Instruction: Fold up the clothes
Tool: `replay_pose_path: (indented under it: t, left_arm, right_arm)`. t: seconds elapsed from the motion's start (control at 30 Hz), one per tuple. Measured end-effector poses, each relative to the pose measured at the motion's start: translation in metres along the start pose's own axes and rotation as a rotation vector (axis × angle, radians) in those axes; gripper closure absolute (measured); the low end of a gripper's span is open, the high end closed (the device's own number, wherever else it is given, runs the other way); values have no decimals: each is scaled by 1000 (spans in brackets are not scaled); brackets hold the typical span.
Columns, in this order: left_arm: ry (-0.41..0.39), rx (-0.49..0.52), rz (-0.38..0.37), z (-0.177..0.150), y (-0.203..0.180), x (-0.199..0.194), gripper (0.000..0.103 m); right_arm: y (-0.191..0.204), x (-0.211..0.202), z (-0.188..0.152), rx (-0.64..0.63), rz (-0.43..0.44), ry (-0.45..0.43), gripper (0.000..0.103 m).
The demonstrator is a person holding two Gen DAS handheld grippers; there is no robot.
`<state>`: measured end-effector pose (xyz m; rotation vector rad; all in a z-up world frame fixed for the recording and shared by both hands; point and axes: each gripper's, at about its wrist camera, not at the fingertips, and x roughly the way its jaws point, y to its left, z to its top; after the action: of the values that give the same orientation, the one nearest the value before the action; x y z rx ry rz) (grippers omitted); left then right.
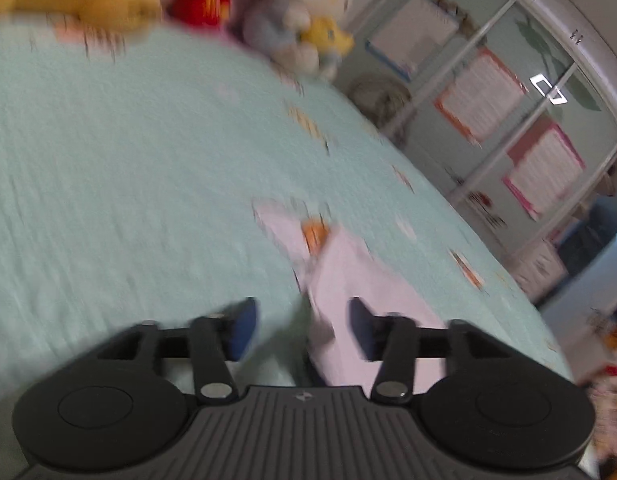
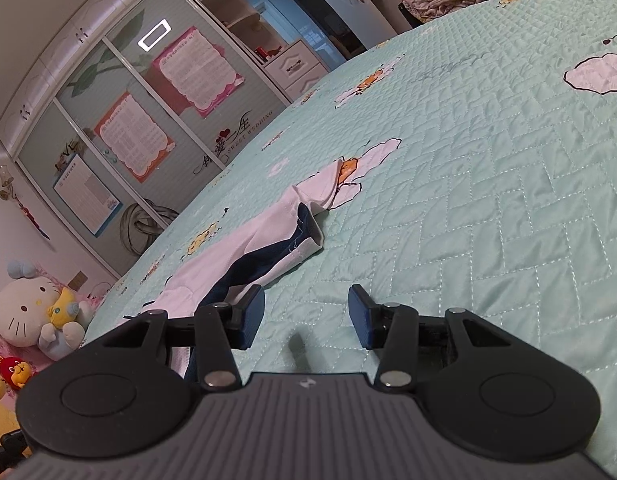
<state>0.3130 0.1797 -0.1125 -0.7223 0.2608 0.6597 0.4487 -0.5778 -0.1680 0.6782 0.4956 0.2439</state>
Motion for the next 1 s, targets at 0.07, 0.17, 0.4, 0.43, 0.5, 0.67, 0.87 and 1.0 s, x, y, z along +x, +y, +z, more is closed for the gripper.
replay_pose_path:
  t: [0.07, 0.17, 0.4, 0.43, 0.5, 0.67, 0.87, 1.0]
  left_arm:
    - [-20, 99, -13, 7, -15, 9, 27]
    - [61, 192, -40, 17, -32, 43, 26]
    - [95, 452, -55, 24, -51, 98, 26]
    - [102, 472, -60, 23, -51, 103, 27]
    - [112, 505, -76, 22, -52, 111, 27]
    - [191, 581, -135, 15, -62, 124, 91]
    - [172, 591, -44, 25, -65, 125, 96]
    - [116, 653, 141, 20, -70, 120, 40]
  right_arm:
    - [-1, 0, 0, 2, 2, 0, 56]
    - [-1, 0, 0, 4, 5, -1, 56]
    - [-3, -2, 1, 16, 16, 0, 56]
    - [-3, -2, 1, 17, 17, 0, 56]
    - [-3, -3, 1, 18, 18, 0, 56]
    - [-5, -2, 2, 20, 19, 0, 56]
    - [-1, -5, 0, 21, 11, -1, 57]
    - [0, -4, 1, 16, 6, 5, 57]
